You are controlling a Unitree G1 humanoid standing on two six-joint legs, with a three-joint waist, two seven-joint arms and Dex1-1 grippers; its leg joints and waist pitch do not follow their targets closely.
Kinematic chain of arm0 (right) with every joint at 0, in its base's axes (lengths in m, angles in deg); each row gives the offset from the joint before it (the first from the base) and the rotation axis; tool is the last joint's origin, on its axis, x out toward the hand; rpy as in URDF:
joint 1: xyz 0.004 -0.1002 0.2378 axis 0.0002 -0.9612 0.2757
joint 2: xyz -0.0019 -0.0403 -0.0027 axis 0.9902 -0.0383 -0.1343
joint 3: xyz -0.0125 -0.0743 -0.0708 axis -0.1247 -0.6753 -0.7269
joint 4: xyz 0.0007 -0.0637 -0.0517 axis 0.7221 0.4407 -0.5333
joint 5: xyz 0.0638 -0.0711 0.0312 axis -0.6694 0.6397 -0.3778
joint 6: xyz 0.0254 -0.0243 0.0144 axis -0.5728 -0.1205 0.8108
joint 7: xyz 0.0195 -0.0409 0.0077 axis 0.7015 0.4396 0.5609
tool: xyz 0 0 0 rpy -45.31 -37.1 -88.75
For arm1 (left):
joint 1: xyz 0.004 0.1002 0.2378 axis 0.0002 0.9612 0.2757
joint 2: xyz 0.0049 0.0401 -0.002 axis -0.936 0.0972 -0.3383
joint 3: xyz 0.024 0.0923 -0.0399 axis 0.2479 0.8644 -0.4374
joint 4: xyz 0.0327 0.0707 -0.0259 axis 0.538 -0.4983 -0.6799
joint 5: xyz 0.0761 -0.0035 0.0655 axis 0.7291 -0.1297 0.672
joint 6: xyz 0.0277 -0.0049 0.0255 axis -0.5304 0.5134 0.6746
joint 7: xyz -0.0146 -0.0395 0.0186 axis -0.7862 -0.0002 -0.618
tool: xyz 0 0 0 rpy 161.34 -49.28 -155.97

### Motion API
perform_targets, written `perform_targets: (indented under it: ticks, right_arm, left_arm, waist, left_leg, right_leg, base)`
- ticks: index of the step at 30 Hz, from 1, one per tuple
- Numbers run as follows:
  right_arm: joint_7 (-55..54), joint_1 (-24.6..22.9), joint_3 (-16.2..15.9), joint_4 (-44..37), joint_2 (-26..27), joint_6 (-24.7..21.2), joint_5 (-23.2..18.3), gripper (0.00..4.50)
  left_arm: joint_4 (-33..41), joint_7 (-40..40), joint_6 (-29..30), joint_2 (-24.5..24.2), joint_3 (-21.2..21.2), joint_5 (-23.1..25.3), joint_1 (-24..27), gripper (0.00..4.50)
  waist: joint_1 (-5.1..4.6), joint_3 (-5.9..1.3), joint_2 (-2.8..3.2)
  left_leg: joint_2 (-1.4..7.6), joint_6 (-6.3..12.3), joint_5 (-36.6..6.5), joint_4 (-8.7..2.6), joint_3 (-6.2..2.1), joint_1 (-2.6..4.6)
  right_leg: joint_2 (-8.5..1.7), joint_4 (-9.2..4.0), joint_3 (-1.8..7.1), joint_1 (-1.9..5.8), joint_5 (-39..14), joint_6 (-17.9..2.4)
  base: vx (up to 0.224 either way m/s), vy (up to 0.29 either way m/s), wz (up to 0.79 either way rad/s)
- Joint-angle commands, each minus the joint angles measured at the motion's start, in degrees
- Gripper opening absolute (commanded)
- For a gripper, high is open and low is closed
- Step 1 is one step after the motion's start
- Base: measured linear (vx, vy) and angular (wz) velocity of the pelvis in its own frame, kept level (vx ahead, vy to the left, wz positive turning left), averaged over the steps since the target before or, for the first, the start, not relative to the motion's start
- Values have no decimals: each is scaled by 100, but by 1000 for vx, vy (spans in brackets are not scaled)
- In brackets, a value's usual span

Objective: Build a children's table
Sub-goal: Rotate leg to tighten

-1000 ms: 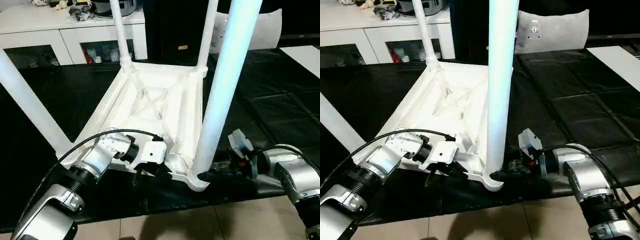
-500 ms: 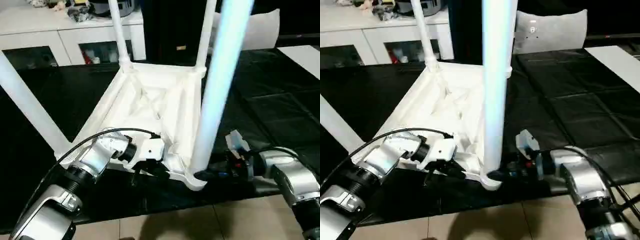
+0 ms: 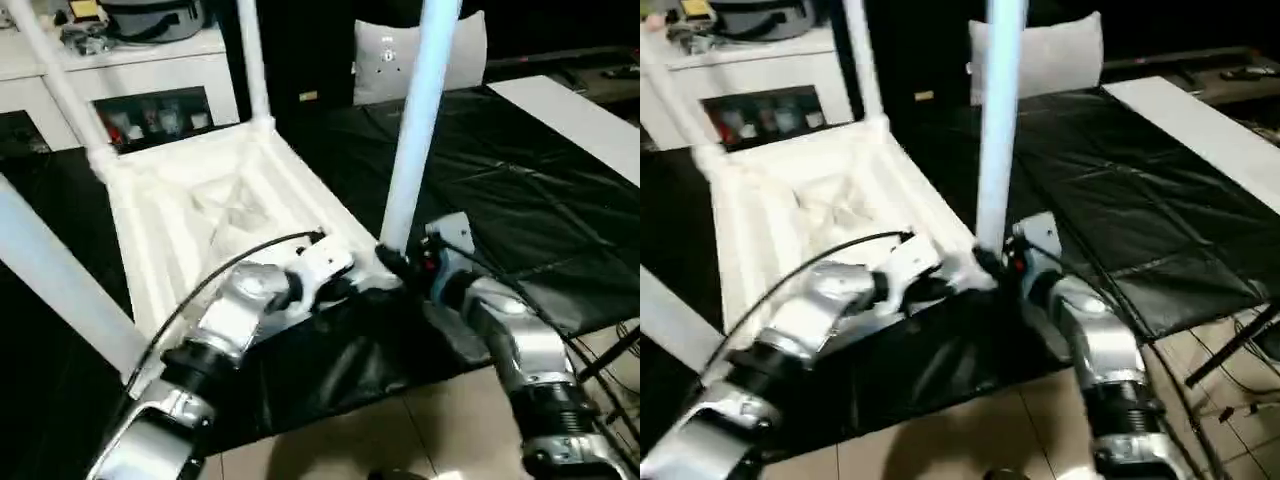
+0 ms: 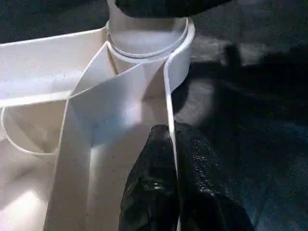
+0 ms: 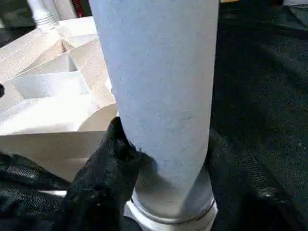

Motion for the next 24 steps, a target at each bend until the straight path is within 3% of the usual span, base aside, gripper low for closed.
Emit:
perform_targets:
  ticks: [1,4,7,11,16,20,21,24]
  right_arm:
    - [93,36,-299,-3,68,-12,37,272]
    - [403,-110,-274,-117,-200,227,-8,305]
    - [1114,-362,-110,-340,-609,443,-265,330]
    - [1844,-618,10,-552,-1122,480,-491,361]
    - [2491,-975,327,-893,-1800,315,-870,409]
    - [2387,-1144,701,-1066,-1854,33,-1233,432]
    - [2327,-1210,792,-1160,-1783,124,-1333,450]
    - [2326,-1367,741,-1448,-1690,134,-1439,450]
  left_arm:
    - [336,-284,-249,252,358,-153,-64,0]
    - [222,-306,-462,49,347,-57,-105,0]
    - [67,-226,-585,-131,326,87,-143,0]
    - [-119,-334,-851,-315,313,122,-209,0]
    - [-538,-238,-1492,-593,261,194,-339,0]
    - [-720,220,-1823,-526,29,72,-295,0]
    - [-606,71,-1869,-500,-44,-108,-176,43]
    - [-332,-111,-1723,-449,-175,-383,32,53]
  waist:
    - [34,-371,-62]
    - [209,-397,-49]
    - [320,-381,-21]
    - [438,-351,-59]
    - [429,-318,-69]
    - [411,-325,-77]
    - [401,-338,-90]
    - [379,-360,-78]
  left_leg:
    - [237,662,-259,-377,-136,-77]
    - [251,967,283,-331,-108,-66]
    - [277,989,216,-342,-104,-43]
    - [275,912,-132,-369,-85,-31]
    - [215,727,-468,-387,-76,-31]
    - [186,693,-515,-378,-76,-34]
    - [191,692,-487,-380,-82,-42]
    - [230,760,-298,-371,-102,-65]
  right_leg:
    - [-440,-379,373,397,-1573,-558]
    - [-448,-253,406,384,-818,-810]
    - [-447,-272,404,382,-945,-758]
    - [-443,-338,404,392,-1429,-591]
    - [-407,-464,363,384,-2133,-291]
    - [-383,-492,334,379,-2252,-169]
    - [-396,-483,332,387,-2233,-150]
    - [-411,-427,343,380,-1912,-266]
  base:
    - [0,0,0]
    - [0,0,0]
    - [0,0,0]
    - [0,0,0]
    - [0,0,0]
    - [0,0,0]
    - [0,0,0]
    - [0,0,0]
